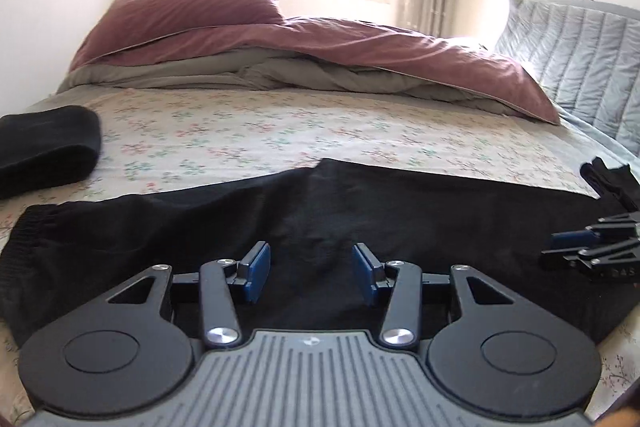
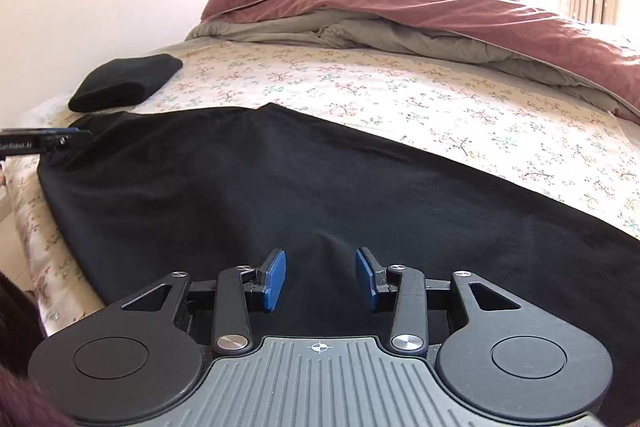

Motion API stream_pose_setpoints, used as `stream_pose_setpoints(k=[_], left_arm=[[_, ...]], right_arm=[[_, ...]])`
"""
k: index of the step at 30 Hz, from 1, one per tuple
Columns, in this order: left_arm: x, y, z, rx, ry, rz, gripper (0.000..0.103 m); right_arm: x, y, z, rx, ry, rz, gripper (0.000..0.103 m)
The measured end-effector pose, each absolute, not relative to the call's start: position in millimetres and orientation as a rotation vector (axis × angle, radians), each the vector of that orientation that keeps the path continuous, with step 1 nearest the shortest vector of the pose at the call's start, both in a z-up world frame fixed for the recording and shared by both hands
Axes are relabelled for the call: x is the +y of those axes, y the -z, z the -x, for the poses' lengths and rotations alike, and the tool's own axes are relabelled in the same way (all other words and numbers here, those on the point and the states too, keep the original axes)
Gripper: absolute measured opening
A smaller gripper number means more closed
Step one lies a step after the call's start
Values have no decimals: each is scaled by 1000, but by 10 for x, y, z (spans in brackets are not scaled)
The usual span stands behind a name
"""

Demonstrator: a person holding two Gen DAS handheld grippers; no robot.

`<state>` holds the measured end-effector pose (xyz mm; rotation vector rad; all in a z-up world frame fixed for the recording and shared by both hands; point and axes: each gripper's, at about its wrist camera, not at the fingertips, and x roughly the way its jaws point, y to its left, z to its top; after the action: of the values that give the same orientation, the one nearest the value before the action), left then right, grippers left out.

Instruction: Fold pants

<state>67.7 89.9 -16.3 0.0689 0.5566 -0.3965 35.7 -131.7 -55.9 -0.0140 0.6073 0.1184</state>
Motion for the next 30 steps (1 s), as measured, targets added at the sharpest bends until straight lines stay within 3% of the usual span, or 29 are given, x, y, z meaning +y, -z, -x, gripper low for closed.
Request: stream_pose_setpoints(k=[4, 13, 19, 30], left_arm=[[347, 299, -856, 589, 498, -116, 58], [-140, 662, -960, 688, 612, -199, 62], [207, 702, -697, 655, 714, -238, 70], [997, 672, -537, 715, 764, -201, 73]], right_arm=[[-1370, 652, -567, 615, -103, -41, 38], [-1302, 837, -626, 628, -112, 52, 41], [-1381, 892, -192, 604, -151, 133, 52], [-2480, 879, 611, 631, 87, 48, 57]])
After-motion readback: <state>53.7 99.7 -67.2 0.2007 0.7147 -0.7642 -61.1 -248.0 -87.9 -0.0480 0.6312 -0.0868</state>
